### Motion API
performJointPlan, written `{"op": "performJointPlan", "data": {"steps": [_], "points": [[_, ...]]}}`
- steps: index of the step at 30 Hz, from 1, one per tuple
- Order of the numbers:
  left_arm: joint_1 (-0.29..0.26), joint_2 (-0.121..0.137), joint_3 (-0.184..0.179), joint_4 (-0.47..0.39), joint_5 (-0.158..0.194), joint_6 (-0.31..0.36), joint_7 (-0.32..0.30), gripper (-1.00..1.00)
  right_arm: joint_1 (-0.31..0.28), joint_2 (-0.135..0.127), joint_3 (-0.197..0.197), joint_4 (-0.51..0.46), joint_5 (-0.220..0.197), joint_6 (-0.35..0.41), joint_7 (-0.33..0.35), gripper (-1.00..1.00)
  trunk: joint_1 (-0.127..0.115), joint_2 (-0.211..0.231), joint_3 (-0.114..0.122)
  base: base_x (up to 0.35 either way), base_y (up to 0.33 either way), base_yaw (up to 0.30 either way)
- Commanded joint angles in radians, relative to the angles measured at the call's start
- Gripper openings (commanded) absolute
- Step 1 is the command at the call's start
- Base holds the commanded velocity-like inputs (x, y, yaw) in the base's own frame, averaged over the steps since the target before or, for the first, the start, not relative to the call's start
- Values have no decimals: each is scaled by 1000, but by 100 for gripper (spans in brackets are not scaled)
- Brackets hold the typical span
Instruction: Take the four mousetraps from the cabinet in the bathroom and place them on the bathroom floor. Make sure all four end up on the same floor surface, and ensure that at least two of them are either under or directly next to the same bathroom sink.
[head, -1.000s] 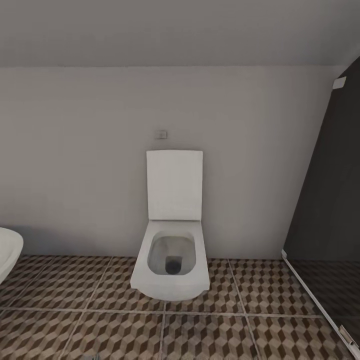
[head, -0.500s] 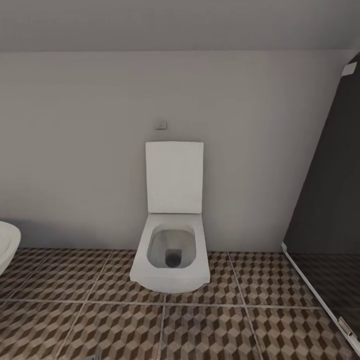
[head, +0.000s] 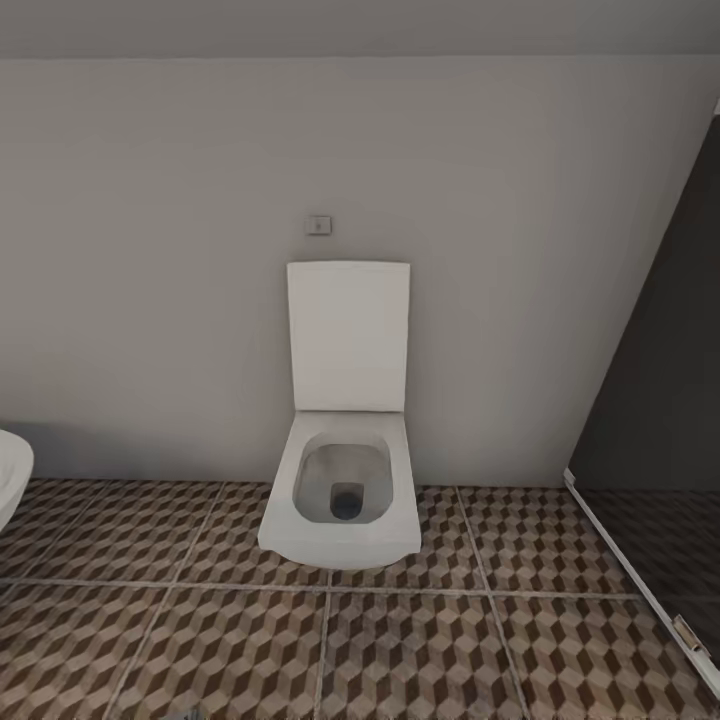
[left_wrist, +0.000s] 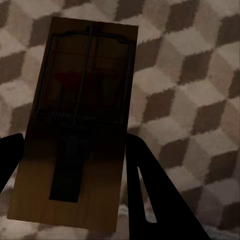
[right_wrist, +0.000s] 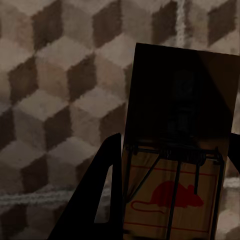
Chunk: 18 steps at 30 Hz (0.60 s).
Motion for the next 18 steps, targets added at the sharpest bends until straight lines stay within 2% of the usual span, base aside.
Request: {"op": "performJointPlan", "data": {"steps": [1, 18], "points": [[0, 1, -8, -3, 6, 4, 7, -100, 0, 1, -6, -2, 2, 6, 2, -100, 0, -1, -5, 0, 0, 0], [-1, 4, -8, -26, 2, 21, 11, -100, 0, 1, -6, -2, 3, -2, 2, -100, 8, -5, -71, 0, 0, 0]]}}
